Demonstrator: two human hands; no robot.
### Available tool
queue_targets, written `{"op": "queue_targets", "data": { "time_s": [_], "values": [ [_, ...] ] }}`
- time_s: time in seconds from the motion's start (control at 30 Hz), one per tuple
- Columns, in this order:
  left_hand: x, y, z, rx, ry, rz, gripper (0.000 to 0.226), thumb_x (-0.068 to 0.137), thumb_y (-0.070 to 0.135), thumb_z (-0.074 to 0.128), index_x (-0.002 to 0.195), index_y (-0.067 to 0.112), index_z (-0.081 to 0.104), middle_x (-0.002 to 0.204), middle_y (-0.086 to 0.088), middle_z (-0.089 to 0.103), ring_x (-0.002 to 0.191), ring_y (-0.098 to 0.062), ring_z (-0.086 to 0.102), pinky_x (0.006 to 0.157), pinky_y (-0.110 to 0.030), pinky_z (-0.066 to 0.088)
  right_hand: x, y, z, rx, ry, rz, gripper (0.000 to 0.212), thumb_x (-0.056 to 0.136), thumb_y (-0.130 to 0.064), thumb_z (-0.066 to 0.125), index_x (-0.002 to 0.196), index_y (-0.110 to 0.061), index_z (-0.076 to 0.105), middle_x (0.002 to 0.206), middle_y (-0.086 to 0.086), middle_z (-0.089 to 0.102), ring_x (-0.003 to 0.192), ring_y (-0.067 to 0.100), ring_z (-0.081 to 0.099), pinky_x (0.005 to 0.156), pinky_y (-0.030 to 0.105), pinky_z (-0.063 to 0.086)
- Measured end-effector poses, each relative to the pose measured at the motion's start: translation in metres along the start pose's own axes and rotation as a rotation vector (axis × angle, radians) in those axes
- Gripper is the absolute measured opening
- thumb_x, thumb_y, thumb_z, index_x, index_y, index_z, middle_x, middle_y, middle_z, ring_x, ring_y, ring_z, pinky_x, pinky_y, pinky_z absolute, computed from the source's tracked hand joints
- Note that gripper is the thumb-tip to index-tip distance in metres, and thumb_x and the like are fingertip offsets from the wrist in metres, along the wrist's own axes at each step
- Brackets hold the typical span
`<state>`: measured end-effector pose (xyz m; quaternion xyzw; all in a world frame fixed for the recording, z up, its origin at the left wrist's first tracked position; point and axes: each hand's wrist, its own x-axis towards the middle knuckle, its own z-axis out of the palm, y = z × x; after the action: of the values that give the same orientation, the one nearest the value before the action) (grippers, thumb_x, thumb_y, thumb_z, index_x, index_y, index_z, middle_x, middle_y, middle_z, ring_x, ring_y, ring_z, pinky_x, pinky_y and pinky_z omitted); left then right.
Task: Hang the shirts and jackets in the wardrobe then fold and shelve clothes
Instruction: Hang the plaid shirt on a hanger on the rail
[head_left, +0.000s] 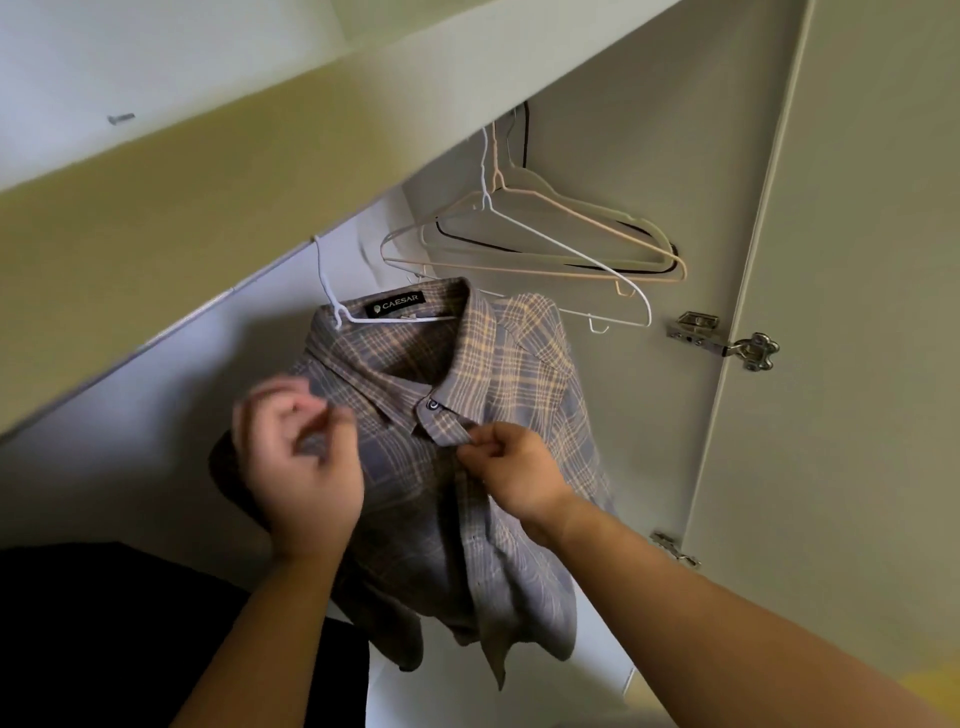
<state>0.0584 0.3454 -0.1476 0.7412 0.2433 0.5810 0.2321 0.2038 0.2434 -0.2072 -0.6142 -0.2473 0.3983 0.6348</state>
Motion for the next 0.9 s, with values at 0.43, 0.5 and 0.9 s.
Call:
{"op": "queue_targets", "data": {
  "time_s": [0.43, 0.5, 0.9],
  "values": [
    [-0.082, -0.013, 0.045, -0.166, -0.35, -0.828, 0.01, 0.078, 0.018, 0.079, 0.078, 0.026, 0.074, 0.084, 0.003, 0.077, 0.088, -0.019, 0.073, 0.088, -0.045, 0.058, 0.007, 0.006, -0.005, 0.295, -0.132, 0.025, 0.012, 0.098, -0.01, 0.059, 0.089, -0.01, 0.066, 0.085, 0.011, 0.072, 0.081, 0.022, 0.069, 0.074, 0.029, 0.057],
    [-0.081, -0.017, 0.045, -0.063, -0.328, -0.794, 0.025, 0.084, 0.008, 0.076, 0.079, 0.031, 0.07, 0.078, 0.013, 0.075, 0.081, -0.014, 0.072, 0.086, -0.045, 0.059, 0.007, 0.006, -0.005, 0.315, -0.163, 0.041, 0.011, 0.1, -0.012, 0.058, 0.091, -0.009, 0.065, 0.09, 0.015, 0.071, 0.082, 0.024, 0.069, 0.071, 0.028, 0.056],
    [-0.069, -0.025, 0.038, 0.076, -0.273, -0.646, 0.029, 0.082, 0.007, 0.078, 0.076, 0.032, 0.066, 0.072, 0.013, 0.069, 0.065, 0.006, 0.065, 0.058, -0.011, 0.048, -0.003, 0.032, -0.014, -0.167, -0.141, -0.257, 0.052, 0.065, -0.008, 0.085, 0.103, -0.026, 0.055, 0.091, -0.008, 0.051, 0.07, -0.002, 0.046, 0.065, 0.018, 0.045]
  ]
}}
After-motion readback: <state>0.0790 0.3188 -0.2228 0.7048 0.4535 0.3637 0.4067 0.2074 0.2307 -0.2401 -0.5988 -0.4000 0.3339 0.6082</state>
